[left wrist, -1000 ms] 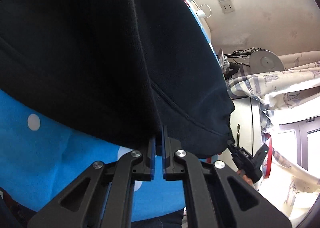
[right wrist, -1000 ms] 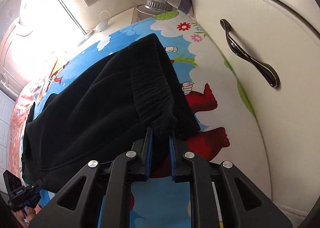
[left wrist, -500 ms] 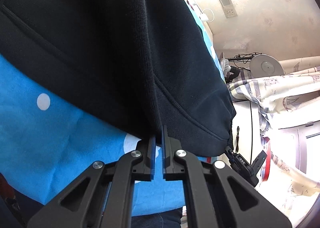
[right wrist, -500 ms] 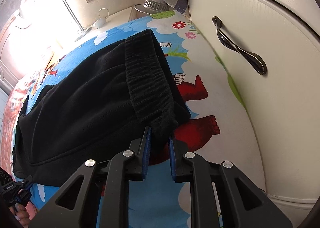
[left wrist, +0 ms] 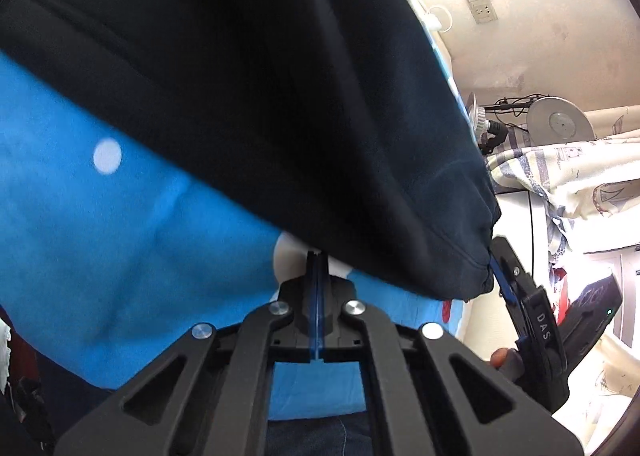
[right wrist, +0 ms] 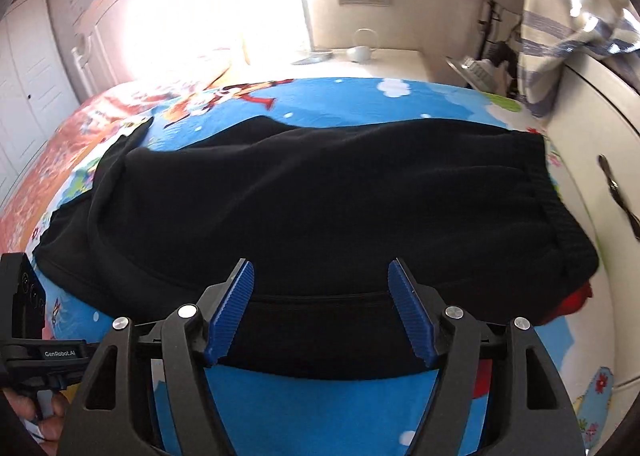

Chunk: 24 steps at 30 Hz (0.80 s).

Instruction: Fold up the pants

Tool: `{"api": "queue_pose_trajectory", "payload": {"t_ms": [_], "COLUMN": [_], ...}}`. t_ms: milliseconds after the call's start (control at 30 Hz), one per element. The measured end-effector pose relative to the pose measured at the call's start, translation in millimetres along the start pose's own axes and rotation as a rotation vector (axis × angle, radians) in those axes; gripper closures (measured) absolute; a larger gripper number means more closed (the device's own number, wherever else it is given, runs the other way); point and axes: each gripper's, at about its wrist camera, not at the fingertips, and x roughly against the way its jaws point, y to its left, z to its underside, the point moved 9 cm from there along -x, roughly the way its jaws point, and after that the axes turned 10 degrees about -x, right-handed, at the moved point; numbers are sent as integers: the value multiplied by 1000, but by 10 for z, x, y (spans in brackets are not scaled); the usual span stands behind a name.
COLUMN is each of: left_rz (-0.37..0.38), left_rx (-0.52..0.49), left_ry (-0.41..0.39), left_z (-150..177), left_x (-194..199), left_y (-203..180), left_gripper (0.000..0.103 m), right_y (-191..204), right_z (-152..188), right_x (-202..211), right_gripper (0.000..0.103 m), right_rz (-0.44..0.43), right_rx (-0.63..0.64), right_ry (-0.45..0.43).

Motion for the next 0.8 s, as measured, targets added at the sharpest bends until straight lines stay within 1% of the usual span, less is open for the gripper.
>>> {"api": "queue_pose_trajectory", "payload": {"t_ms": [33,67,100,133,167,200,233,267,300,367,400,467,500,567,600,633,667,700,733,767,800], "left_rz": [-10,-9,16,19,-7,-54,-124,-210,-296,-480,-549,-674,-750,-869,-911,-910,-914,-929,-913,-900,-905], "left_rx": [-15,-29,-69,-120,-153,-166,-189,-234,-273,-262,-270,-270,-267,-273,-234,-180,-138,-123,-132,-146,-147], "left_ry": [15,9,-14,-37,-67,-105,-149,-184,-211,-265,-255,-202,-152,-59,-1,46,83,111,122,128,115], "left_z": [22,30,7,-47,-162,-349,-619,-933,-1283,-2045,-2391,-3012,-3245,-3599,-3710,-3756,-3779,-3799,-3822,-3840,-3856], "left_x": [16,95,224,355,515,684,851,978,1061,1167,1121,920,772,475,344,315,243,197,186,210,319], "left_y": [-1,-30,-121,-202,-218,-179,-131,-91,-43,147,207,376,459,603,722,975,1079,1162,1177,1156,1138], "left_gripper": [103,103,103,91,76,71,69,62,59,56,53,44,41,39,37,37,36,36,40,78,90], "right_y": [109,164,183,215,228,216,208,205,208,214,215,211,210,199,194,193,191,190,190,185,180], "right_z": [101,228,283,318,341,350,360,368,379,392,396,398,403,403,402,399,392,390,391,392,391], "right_x": [-119,-234,-243,-220,-199,-190,-176,-183,-174,-179,-178,-182,-181,-190,-189,-191,-196,-197,-200,-203,-203], "right_gripper": [39,41,40,40,41,41,41,41,41,41,41,41,41,41,41,41,41,41,41,41,41], "right_rz": [13,30,56,77,86,83,79,80,86,95,96,92,89,86,87,87,88,88,88,85,81], "right_rx": [42,68,95,137,160,159,158,165,176,189,192,193,192,192,192,192,193,195,196,195,193], "right_ry": [39,87,66,41,36,42,47,48,47,47,48,53,56,62,64,65,66,67,67,69,72]}}
